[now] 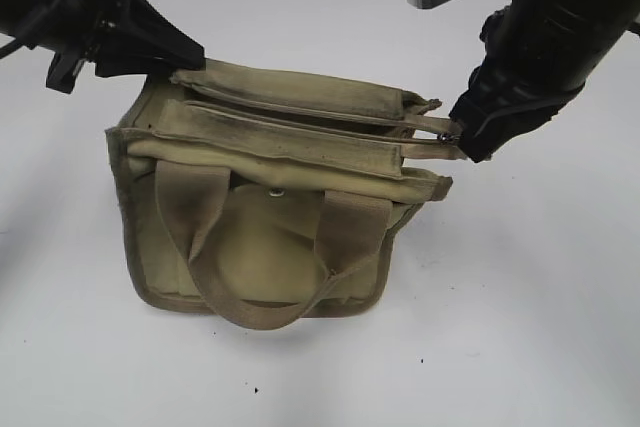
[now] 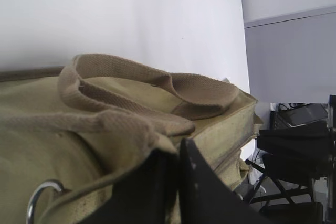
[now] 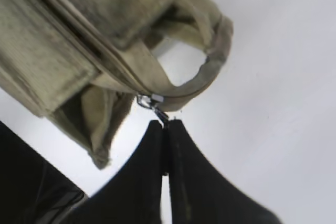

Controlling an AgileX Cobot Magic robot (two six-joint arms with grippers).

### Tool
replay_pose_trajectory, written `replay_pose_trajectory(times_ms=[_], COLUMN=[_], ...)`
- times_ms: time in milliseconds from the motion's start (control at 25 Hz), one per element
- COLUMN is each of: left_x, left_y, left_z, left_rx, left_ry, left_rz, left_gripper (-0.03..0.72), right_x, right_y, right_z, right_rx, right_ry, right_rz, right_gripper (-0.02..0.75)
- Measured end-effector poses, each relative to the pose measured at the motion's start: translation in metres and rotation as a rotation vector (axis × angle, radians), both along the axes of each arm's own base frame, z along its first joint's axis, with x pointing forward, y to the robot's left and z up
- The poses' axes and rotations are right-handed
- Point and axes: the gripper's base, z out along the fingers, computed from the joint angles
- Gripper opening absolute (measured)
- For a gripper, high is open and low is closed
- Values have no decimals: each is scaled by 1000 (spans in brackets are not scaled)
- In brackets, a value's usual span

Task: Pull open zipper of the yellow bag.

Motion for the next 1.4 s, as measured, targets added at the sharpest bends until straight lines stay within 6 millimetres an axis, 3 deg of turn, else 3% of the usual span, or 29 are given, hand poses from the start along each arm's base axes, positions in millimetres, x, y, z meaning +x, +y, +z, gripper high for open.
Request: replay_pose_trajectory(times_ms=[200,280,400,520,560,640,720,920,1120,1280,1400], left_x=[0,0,-1,-5,-7,-13,-25,-70,-137,-203,-242], left_y=[0,0,0,0,1,4,9,29,61,88,104], left_z=[0,0,0,5,8,17,31,77,122,132,116], left_rx=[1,1,0,-2,5,41,100,276,470,580,654], left_ry=[0,0,4,-3,-16,-57,-123,-335,-493,-588,-627], left_rz=[0,-1,-6,-22,-26,-42,-66,-105,-1,130,209], left_gripper=[29,37,141,356,405,465,476,468,466,462,456], right_x=[-4,-6,-14,-25,-30,-41,-51,-87,-137,-176,-208], right_y=[2,5,4,-1,-3,-8,-13,-32,-56,-76,-90], right_z=[0,4,18,36,42,53,65,93,86,67,48], right_rx=[43,84,128,152,156,159,167,211,220,216,227], right_ry=[49,57,36,9,4,-3,-20,-118,-146,-165,-189], right_rz=[-17,-26,-43,-79,-89,-101,-124,-189,-238,-274,-284], right_gripper=[4,39,219,508,566,613,613,598,594,594,594])
